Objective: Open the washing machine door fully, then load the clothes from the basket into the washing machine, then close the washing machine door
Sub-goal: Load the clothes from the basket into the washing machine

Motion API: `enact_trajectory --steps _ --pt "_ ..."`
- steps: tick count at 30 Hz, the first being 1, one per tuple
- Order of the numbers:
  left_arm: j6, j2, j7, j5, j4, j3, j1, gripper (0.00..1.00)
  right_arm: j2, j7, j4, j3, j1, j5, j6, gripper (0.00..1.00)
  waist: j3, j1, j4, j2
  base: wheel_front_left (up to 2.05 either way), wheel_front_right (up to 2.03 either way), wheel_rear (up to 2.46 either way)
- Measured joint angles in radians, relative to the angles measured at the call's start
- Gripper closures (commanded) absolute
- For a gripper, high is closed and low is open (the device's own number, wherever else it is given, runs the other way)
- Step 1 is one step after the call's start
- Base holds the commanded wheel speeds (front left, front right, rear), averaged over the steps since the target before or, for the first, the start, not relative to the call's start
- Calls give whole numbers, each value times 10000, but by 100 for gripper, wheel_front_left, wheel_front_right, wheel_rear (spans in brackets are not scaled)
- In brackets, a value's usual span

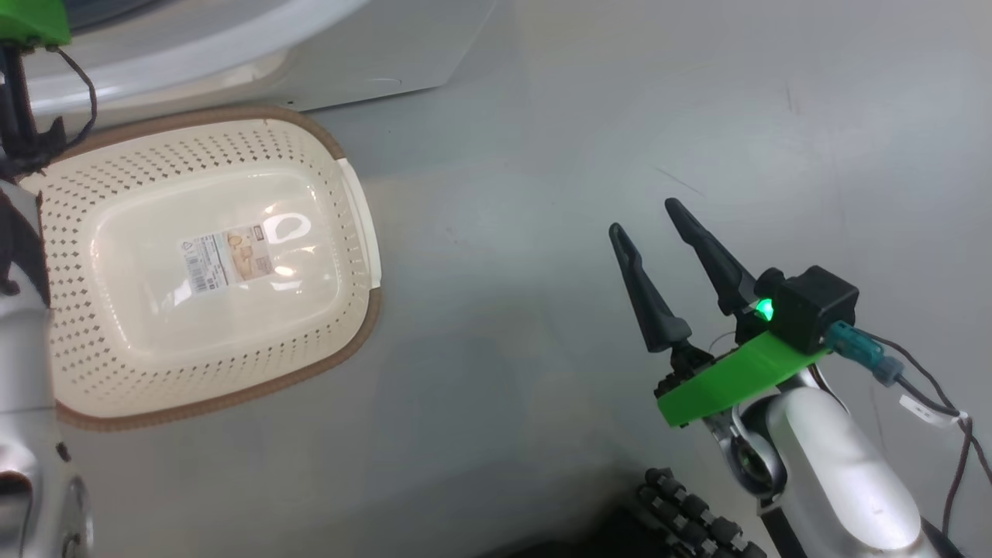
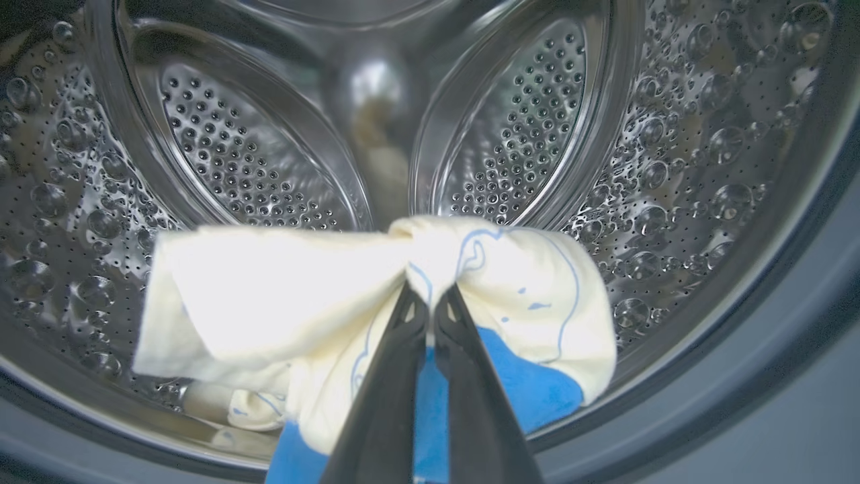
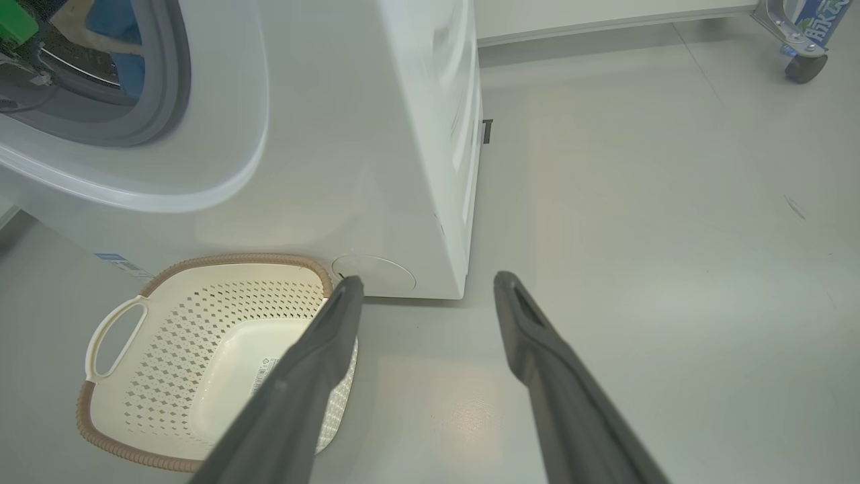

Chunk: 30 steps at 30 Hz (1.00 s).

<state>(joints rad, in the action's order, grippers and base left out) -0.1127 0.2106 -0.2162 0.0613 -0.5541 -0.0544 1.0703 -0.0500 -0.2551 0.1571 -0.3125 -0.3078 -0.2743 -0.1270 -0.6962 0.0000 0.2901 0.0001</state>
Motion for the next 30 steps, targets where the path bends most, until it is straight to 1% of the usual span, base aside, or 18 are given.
enact_trajectory --steps 7,18,22,30 --pt "173 274 69 -102 -1381 104 1212 100 2 0 94 -148 215 2 0 0 -36 0 259 0 0 0 0" --pt "176 788 54 -263 -3595 336 3164 100 10 0 102 -286 551 36 0 0 -301 0 630 -1 0 0 0" --pt "178 915 -38 -263 -4176 376 3639 100 12 0 98 -316 630 96 0 0 -346 0 724 0 0 0 0" --pt "167 936 -245 -140 -4840 447 4479 100 17 0 -6 -313 800 117 0 0 -473 0 860 -1 0 0 0"
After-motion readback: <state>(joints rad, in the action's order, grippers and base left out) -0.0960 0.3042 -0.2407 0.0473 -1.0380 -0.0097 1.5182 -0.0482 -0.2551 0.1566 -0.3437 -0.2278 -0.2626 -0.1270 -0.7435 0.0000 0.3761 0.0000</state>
